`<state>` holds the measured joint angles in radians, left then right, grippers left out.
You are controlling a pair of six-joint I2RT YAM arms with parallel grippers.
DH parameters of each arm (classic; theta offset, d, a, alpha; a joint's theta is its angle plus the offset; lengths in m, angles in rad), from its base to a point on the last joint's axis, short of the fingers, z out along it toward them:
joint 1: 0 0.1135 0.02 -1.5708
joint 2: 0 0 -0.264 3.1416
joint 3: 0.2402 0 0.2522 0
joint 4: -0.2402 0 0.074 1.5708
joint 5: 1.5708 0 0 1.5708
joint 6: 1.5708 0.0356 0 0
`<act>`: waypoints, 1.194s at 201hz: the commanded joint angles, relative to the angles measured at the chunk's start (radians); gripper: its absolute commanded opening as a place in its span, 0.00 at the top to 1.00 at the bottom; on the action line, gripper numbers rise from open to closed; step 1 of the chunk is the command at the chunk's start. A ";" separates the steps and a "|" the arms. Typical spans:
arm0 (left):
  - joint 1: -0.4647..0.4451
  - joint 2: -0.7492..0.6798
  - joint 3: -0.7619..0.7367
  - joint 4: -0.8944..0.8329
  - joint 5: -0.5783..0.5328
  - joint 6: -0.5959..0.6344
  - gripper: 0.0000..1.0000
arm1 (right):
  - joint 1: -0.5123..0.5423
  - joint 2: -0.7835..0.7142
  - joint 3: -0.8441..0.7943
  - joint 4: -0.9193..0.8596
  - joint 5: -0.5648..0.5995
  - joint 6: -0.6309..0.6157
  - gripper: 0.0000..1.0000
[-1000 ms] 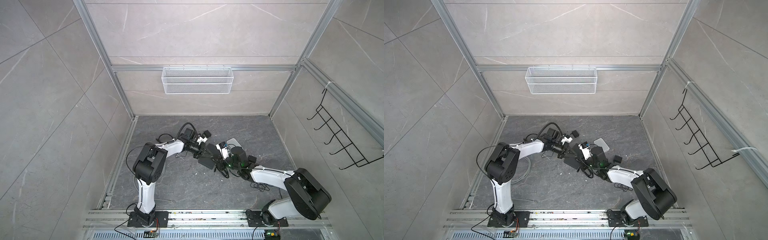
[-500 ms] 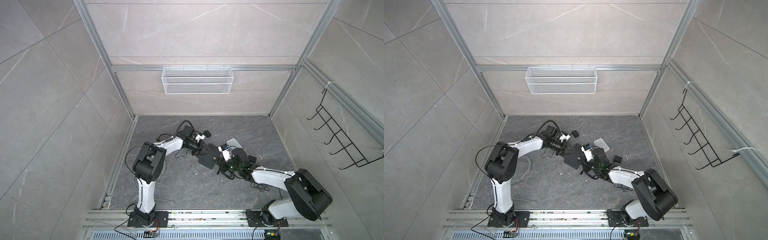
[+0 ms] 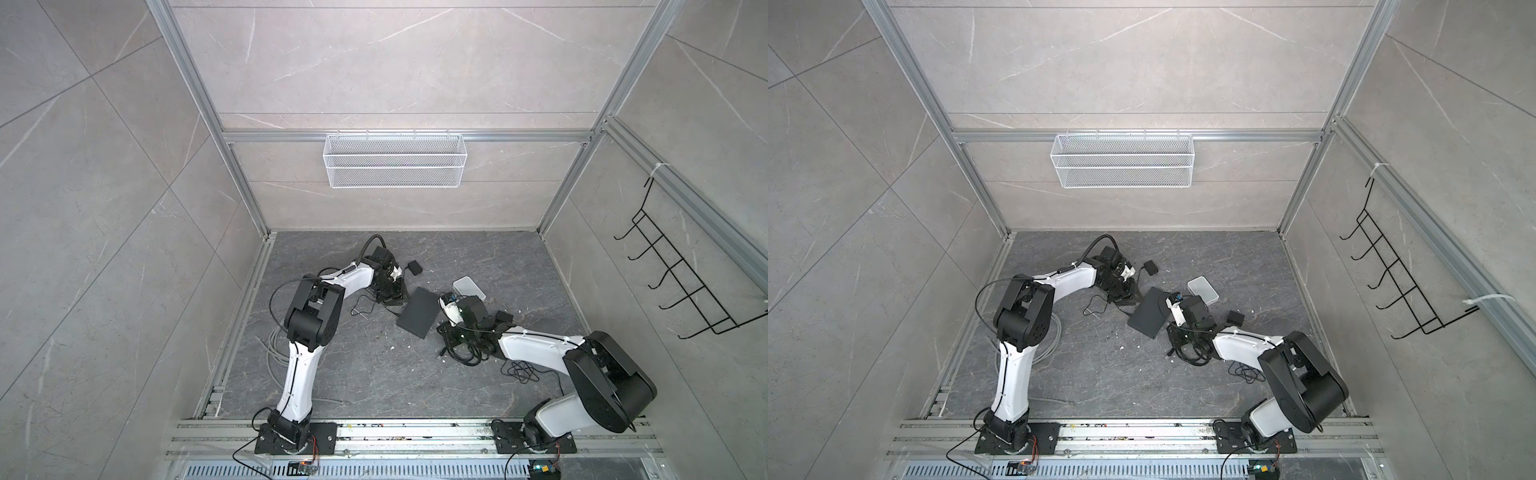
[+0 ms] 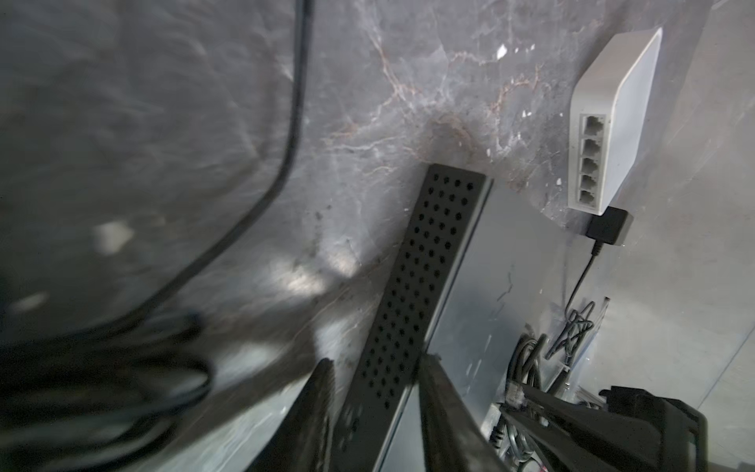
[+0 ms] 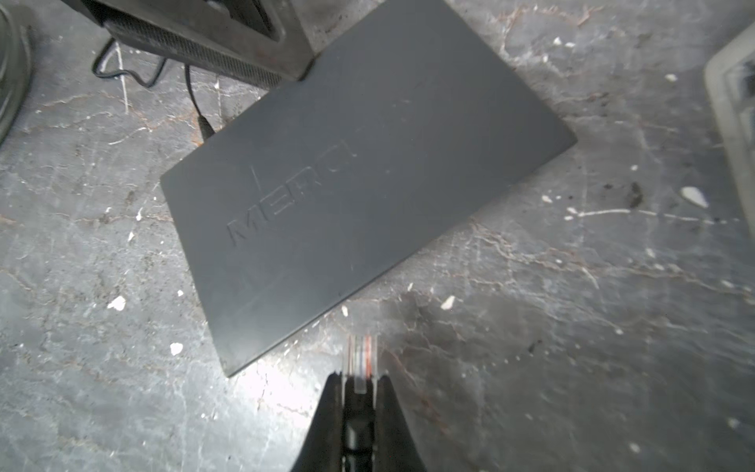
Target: Insert the plug into the switch port
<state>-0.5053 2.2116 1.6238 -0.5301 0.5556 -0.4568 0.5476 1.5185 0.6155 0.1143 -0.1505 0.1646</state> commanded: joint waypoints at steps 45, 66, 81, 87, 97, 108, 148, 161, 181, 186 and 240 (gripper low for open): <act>-0.027 0.045 0.061 -0.030 0.061 0.029 0.63 | 0.030 0.075 0.058 -0.049 -0.044 -0.008 1.00; -0.031 0.072 0.086 -0.035 0.088 0.043 0.63 | 0.038 0.076 0.048 -0.013 -0.095 -0.016 1.00; -0.033 0.087 0.107 -0.042 0.113 0.059 0.63 | 0.040 0.070 0.019 0.060 -0.124 -0.015 1.00; -0.033 0.092 0.110 -0.041 0.119 0.066 0.63 | 0.040 0.072 0.017 0.077 -0.132 -0.020 1.00; -0.035 0.098 0.115 -0.039 0.145 0.080 0.63 | 0.040 0.078 0.015 0.098 -0.148 -0.033 1.00; -0.035 0.107 0.123 -0.046 0.164 0.100 0.64 | 0.039 0.085 0.015 0.120 -0.158 -0.044 1.00; -0.035 0.158 0.184 -0.127 0.201 0.177 0.65 | 0.040 0.116 0.015 0.173 -0.127 -0.067 1.00; -0.035 0.152 0.171 -0.131 0.199 0.172 0.66 | 0.039 0.126 0.022 0.170 -0.074 -0.053 1.00; -0.038 0.142 0.142 -0.132 0.198 0.166 0.66 | 0.044 0.140 0.015 0.198 -0.003 -0.037 1.00; -0.038 0.139 0.137 -0.134 0.199 0.166 0.66 | 0.047 0.147 0.018 0.199 0.013 -0.036 1.00; -0.056 0.159 0.160 -0.247 0.173 0.215 0.68 | 0.084 0.160 -0.048 0.372 0.132 -0.013 1.00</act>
<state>-0.5163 2.3432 1.7855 -0.5613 0.6952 -0.2798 0.6231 1.6459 0.5915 0.3363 -0.1795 0.1242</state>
